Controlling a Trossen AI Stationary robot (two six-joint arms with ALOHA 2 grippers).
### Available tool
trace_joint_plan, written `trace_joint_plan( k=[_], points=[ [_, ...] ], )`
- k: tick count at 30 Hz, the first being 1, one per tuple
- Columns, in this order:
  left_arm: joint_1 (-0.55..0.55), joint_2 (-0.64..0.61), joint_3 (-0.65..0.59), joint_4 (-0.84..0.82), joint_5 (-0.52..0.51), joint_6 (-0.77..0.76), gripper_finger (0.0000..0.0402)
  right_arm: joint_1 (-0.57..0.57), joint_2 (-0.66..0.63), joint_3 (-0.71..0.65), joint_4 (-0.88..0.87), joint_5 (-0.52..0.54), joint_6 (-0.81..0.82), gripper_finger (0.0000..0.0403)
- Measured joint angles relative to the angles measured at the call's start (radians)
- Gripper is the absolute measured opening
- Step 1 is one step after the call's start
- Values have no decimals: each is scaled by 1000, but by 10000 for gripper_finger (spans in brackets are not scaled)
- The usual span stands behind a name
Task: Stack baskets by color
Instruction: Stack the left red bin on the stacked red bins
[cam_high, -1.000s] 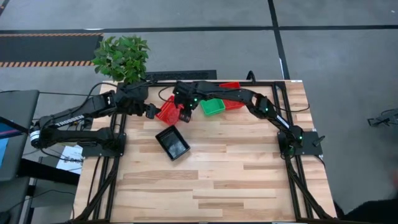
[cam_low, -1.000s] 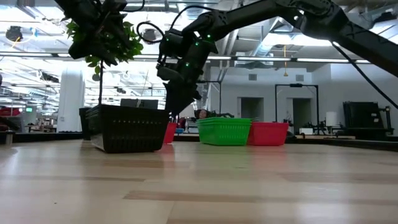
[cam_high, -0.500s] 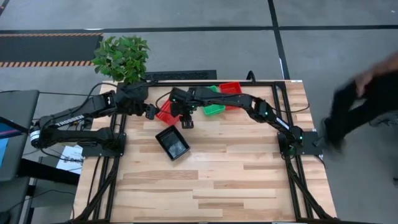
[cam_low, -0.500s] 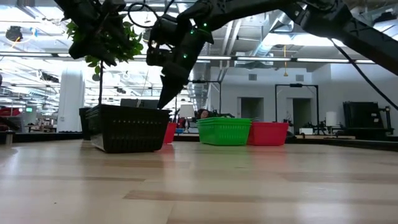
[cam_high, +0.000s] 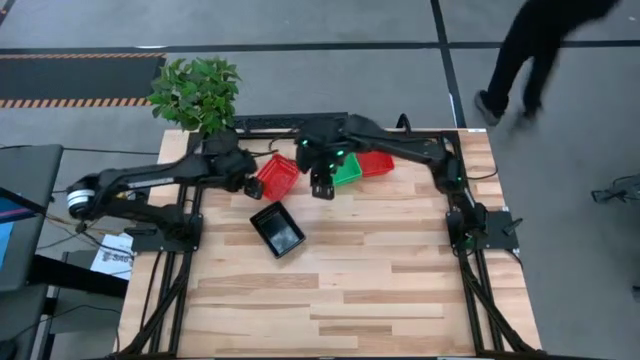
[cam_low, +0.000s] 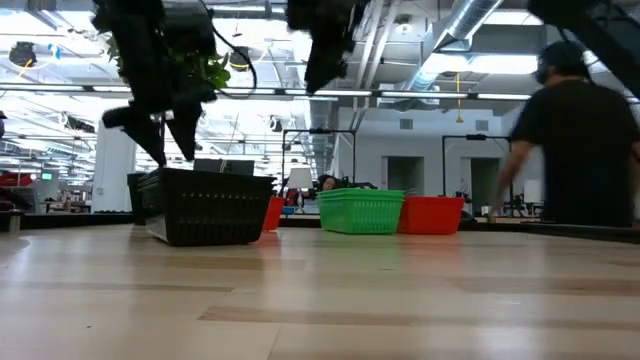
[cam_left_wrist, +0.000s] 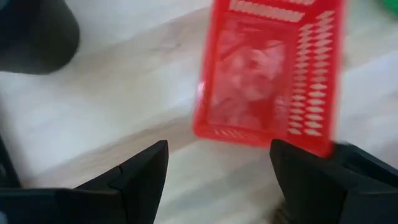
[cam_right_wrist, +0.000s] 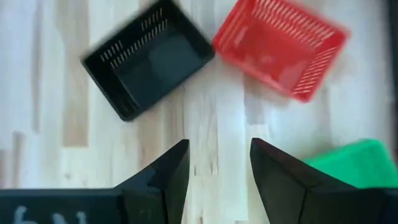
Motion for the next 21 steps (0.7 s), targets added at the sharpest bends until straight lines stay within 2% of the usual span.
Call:
trace_joint_plan(
  k=[4,12,16,19,21],
  points=[
    [12,106,0,69,-42,43,270,1,-119,4,0,1,70,191],
    [61,316,0,218,6,98,267,44,-223,2,-8,115,161,191],
    [79,389,0,266,103,97,237,76,-238,3,-31,157,181,191],
    [67,406,0,358,236,84,198,100,-236,2,-59,174,192,191],
    [45,407,0,413,288,73,171,113,-237,2,-81,187,194,191]
  ],
)
